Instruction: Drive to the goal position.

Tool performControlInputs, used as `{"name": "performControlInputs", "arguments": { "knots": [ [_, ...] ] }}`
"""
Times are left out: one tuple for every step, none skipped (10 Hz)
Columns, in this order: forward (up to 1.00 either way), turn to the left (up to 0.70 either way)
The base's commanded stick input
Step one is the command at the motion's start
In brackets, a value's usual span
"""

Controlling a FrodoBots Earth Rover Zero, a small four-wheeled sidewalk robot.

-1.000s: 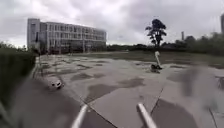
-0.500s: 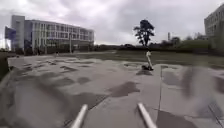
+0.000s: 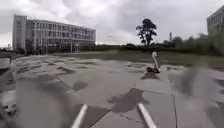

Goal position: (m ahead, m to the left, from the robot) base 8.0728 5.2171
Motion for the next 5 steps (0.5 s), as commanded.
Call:
{"name": "performControlInputs", "arguments": {
  "knots": [
    [0.7,0.27],
    [0.7,0.27],
    [0.7,0.27],
    [0.7,0.27],
    [0.7,0.27]
  ]
}}
